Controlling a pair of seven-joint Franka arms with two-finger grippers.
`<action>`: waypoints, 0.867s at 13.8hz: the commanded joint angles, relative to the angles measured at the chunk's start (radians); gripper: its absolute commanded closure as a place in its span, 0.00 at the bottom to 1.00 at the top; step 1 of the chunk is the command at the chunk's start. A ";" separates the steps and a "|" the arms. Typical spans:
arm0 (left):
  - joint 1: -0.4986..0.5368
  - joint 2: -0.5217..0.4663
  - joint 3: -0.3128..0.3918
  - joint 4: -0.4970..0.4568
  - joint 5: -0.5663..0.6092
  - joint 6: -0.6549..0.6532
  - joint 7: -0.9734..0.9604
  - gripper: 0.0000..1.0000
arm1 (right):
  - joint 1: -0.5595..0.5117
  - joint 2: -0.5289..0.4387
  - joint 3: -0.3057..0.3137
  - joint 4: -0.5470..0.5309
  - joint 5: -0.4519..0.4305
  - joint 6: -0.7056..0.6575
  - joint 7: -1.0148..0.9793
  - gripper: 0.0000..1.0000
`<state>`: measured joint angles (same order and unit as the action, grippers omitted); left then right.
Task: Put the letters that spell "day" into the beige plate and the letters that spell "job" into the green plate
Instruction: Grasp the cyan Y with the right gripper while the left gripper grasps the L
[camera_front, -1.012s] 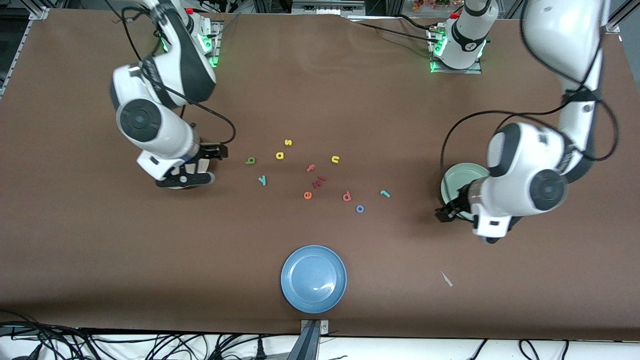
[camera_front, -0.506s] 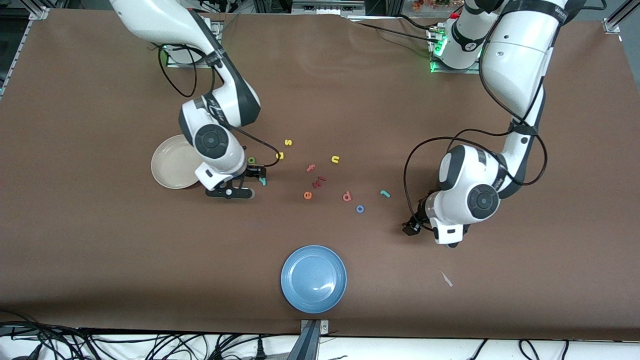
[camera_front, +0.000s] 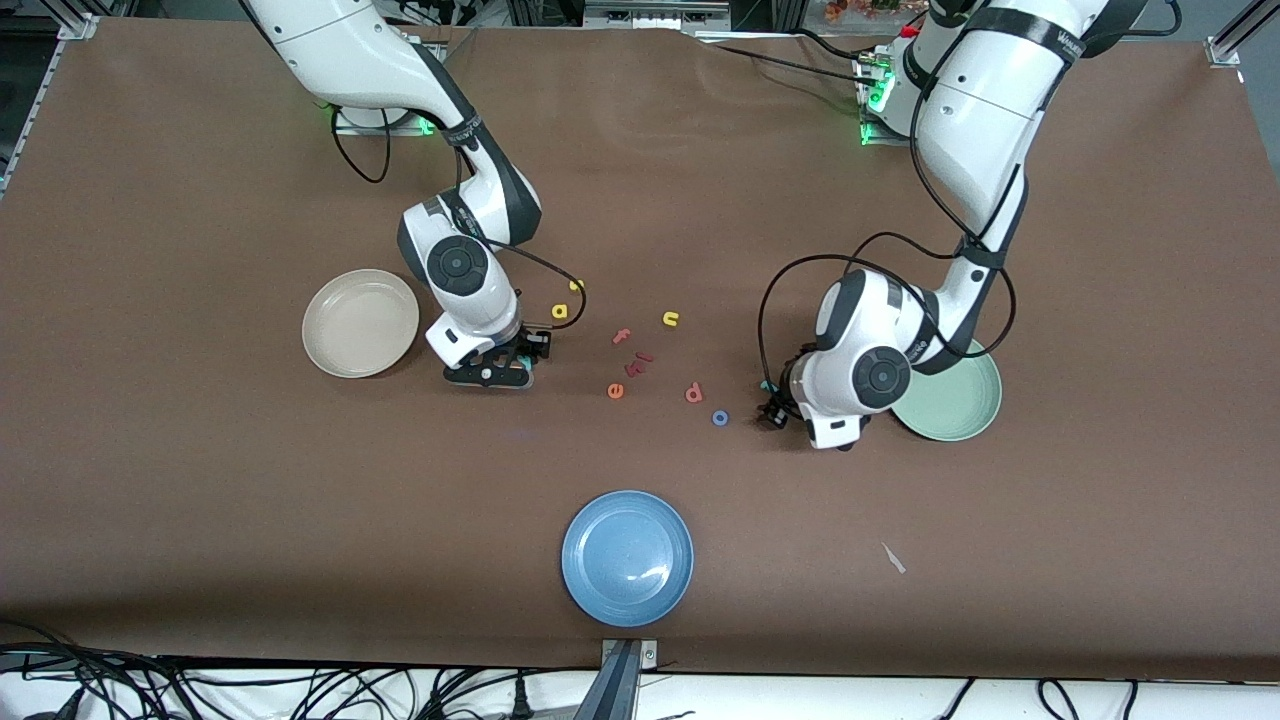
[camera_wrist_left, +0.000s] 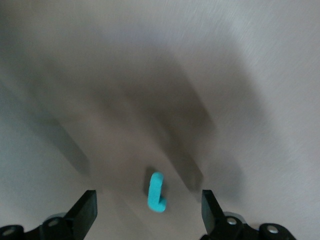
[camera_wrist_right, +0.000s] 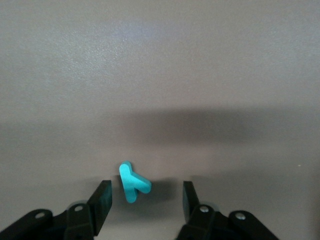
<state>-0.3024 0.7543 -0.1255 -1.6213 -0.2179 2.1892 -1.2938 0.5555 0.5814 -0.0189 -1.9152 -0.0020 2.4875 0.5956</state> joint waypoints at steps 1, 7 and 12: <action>0.002 -0.056 0.001 -0.075 -0.031 0.012 -0.005 0.24 | 0.029 0.005 -0.007 -0.008 0.011 0.024 0.010 0.35; 0.003 -0.053 0.001 -0.078 -0.031 0.047 -0.005 0.44 | 0.026 0.023 -0.010 -0.002 0.005 0.056 0.007 0.55; -0.001 -0.047 0.001 -0.089 -0.043 0.104 -0.005 0.51 | 0.026 0.012 -0.012 0.004 0.004 0.051 -0.006 0.84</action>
<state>-0.2941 0.7303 -0.1302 -1.6763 -0.2195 2.2602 -1.3050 0.5732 0.6013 -0.0228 -1.9137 -0.0021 2.5293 0.5960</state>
